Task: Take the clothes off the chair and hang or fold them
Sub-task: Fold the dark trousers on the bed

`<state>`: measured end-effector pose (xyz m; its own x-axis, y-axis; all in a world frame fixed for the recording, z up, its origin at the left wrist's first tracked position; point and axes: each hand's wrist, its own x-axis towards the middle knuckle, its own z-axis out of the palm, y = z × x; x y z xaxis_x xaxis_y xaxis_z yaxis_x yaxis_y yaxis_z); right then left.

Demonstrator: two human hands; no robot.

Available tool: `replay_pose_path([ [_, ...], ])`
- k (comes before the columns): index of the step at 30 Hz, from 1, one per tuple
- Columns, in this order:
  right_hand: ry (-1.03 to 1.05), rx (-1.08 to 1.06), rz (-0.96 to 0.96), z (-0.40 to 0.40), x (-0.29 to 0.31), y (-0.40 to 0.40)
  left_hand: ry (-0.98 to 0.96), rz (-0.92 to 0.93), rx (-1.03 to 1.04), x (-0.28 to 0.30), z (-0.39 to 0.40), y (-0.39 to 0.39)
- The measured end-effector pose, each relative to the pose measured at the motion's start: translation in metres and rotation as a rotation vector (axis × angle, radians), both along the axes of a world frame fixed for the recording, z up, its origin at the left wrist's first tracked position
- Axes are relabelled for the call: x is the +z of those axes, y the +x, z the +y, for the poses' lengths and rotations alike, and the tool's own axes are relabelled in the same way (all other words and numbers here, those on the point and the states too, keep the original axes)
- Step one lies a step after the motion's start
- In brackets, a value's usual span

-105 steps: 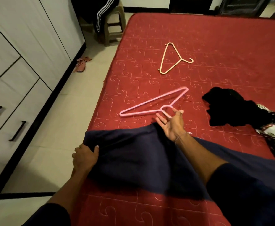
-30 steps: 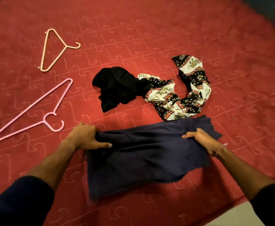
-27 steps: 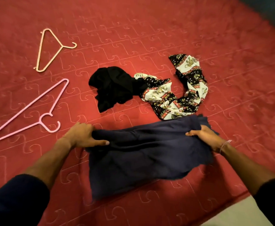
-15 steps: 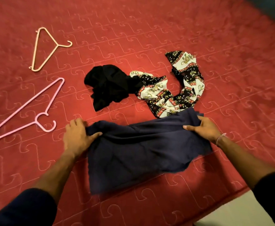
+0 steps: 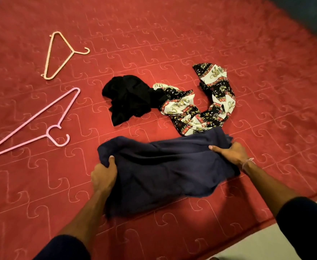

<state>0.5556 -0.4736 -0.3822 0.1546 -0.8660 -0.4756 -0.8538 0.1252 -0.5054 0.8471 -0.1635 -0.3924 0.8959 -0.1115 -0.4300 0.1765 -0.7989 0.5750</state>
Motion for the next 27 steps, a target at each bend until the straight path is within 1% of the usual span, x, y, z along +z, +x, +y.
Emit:
replay_pose_path([
  [3, -0.051, 0.051, -0.085, 0.008, 0.004, 0.006, -0.193, -0.029, -0.039, 0.000, 0.014, 0.004],
  [6, 0.009, 0.062, -0.241, 0.021, 0.006, 0.013, -0.224, -0.128, -0.057, 0.001, 0.028, 0.015],
  [10, 0.081, 0.080, -0.343, 0.057, 0.003, 0.043, -0.178, -0.218, -0.043, 0.003, 0.072, 0.046],
  [13, 0.091, 0.088, -0.432, 0.102, -0.001, 0.088, -0.092, -0.286, -0.007, 0.009, 0.129, 0.079],
  [18, 0.084, 0.072, -0.470, 0.172, -0.006, 0.158, 0.026, -0.381, 0.055, 0.022, 0.227, 0.124],
  [20, 0.079, 0.103, -0.436, 0.197, -0.009, 0.177, 0.050, -0.383, 0.064, 0.022, 0.256, 0.138],
  [21, 0.057, 0.150, -0.366, 0.212, -0.009, 0.186, 0.056, -0.365, 0.069, 0.023, 0.270, 0.145],
  [22, -0.002, 0.219, -0.246, 0.224, -0.008, 0.191, 0.059, -0.319, 0.079, 0.022, 0.280, 0.152],
  [23, -0.125, 0.299, -0.094, 0.235, -0.007, 0.195, 0.056, -0.249, 0.088, 0.023, 0.290, 0.156],
  [25, -0.483, 0.422, 0.131, 0.248, -0.005, 0.195, 0.034, -0.146, 0.073, 0.023, 0.298, 0.158],
  [26, -0.640, 0.469, 0.186, 0.252, -0.003, 0.196, 0.020, -0.102, 0.068, 0.020, 0.304, 0.157],
  [27, -0.747, 0.496, 0.201, 0.254, -0.003, 0.196, -0.002, -0.052, 0.080, 0.018, 0.307, 0.155],
])
